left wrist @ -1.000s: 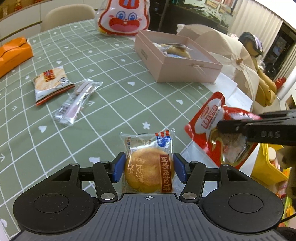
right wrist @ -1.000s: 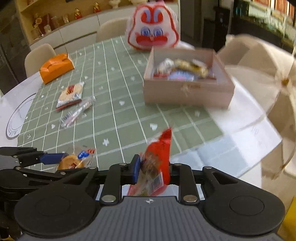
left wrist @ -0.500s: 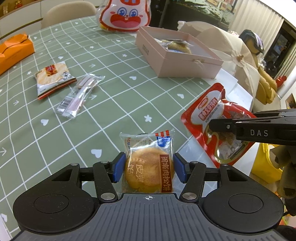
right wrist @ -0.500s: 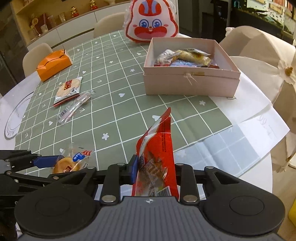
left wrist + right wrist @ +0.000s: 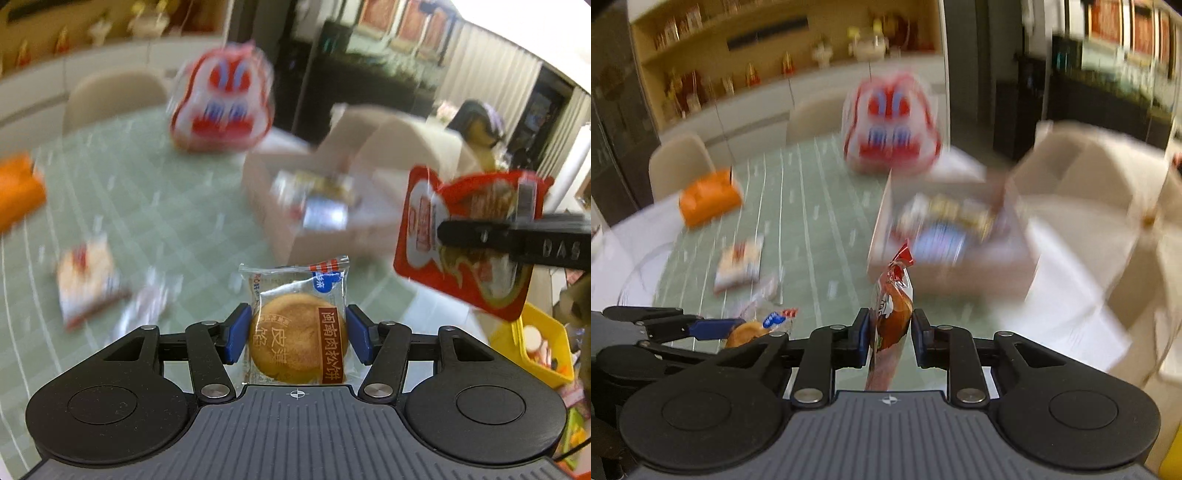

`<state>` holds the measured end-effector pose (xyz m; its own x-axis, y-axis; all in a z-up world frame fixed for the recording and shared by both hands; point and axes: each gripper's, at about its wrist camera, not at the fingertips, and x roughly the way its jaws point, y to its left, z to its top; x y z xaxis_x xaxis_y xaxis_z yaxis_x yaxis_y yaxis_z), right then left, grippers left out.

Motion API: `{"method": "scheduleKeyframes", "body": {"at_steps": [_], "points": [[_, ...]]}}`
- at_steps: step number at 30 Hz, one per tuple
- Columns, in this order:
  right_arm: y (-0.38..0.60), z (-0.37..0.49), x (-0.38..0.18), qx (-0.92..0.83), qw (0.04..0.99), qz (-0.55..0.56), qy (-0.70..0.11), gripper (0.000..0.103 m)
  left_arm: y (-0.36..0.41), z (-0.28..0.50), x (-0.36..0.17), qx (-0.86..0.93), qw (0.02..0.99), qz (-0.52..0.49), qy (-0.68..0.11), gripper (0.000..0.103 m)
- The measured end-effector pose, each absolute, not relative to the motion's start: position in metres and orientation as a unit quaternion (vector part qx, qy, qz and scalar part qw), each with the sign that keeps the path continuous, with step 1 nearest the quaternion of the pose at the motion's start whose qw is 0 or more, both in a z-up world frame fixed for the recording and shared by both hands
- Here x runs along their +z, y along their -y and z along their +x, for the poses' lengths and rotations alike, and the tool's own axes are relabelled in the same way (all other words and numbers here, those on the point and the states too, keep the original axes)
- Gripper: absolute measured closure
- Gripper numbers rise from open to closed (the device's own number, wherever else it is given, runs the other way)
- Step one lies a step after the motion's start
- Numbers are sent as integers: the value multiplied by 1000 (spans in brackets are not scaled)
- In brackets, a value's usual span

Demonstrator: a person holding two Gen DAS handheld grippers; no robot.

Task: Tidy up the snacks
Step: 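Carry the bun and red pack into the pink box and open both grippers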

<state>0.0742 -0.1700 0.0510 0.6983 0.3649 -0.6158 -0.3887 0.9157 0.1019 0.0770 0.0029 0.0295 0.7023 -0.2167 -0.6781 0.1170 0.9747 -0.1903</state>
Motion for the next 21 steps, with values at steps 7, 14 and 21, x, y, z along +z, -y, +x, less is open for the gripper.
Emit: {"method": "scheduleKeyframes", "body": {"at_steps": [7,14,21], "points": [[197,130,111,208,943,-34,-258,80,29,148,59,-112,932,-42,-342,41],[230,200,94,202,940,-27,-272,80,29,268,17,-135,906,-141,-376,41],[245,268,45,225,918,14,-327,80,41,312,-26,-97,915,-97,-380,43]]}}
